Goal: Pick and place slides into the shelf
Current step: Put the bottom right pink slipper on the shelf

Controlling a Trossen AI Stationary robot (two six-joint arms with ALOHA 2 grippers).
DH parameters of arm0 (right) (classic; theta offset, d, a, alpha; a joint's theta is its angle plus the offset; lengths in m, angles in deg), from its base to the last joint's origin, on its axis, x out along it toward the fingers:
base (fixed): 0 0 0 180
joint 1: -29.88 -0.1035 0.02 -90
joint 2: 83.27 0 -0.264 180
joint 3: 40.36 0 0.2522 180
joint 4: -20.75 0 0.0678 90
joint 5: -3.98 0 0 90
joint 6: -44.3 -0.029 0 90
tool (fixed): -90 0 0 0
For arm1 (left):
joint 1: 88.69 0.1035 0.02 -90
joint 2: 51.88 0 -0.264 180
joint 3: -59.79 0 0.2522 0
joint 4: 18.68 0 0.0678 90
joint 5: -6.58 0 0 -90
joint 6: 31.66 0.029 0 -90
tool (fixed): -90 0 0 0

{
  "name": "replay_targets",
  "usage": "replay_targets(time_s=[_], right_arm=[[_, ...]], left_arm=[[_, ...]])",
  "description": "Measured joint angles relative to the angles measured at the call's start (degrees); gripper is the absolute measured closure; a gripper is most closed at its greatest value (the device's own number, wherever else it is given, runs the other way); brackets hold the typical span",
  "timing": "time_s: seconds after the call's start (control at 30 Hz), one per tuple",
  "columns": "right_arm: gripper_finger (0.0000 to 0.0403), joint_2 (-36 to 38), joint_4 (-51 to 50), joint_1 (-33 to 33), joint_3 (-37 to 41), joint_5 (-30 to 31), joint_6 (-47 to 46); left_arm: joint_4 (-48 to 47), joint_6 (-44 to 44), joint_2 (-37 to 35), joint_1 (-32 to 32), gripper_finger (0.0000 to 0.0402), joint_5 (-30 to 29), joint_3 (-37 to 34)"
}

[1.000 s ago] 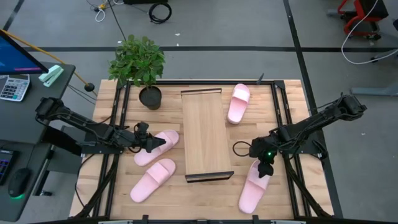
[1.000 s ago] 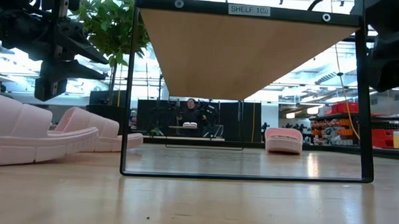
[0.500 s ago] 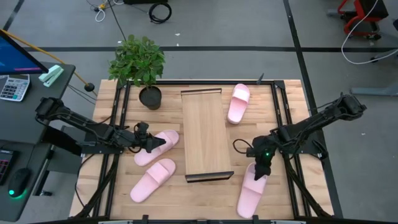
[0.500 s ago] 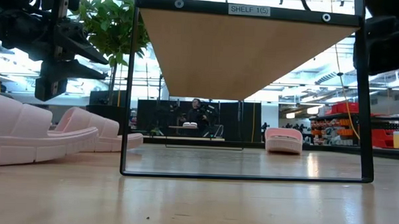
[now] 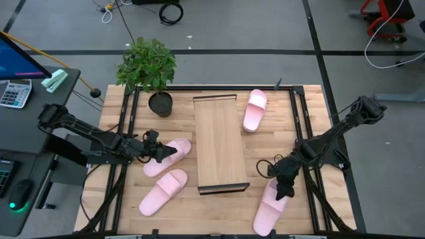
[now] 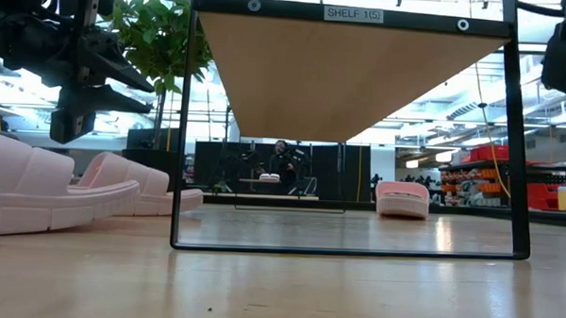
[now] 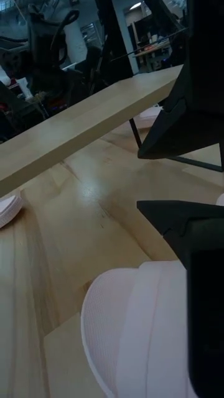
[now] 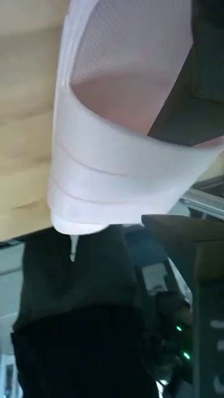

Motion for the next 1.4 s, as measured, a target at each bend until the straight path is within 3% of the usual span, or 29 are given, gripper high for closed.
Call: replay_targets(time_s=[0.17, 0.37, 0.8, 1.07, 1.4], right_arm=[[0.0268, 0.0, 0.3, -1.4, 0.0, 3.5, -0.2], [0.0385, 0.0, 0.5, -1.9, 0.0, 4.5, 1.4], [0.0395, 2.0, -3.3, -1.8, -1.0, -0.9, -0.2], [0.0396, 10.0, -29.3, -1.9, -7.3, 4.5, 3.1], [0.0396, 17.0, -61.2, -0.7, -19.1, 27.4, 1.9]], left_arm=[[0.0, 1.2, 0.0, 0.0, 0.0283, 0.0, 0.0], [0.0, 1.2, 0.0, 0.0, 0.0283, 0.0, 0.0], [0.1, 1.3, 0.0, 0.0, 0.0290, 0.0, 0.0], [0.1, 1.3, 0.0, 0.0, 0.0291, 0.0, 0.0], [0.1, 1.3, 0.0, 0.0, 0.0291, 0.0, 0.0]])
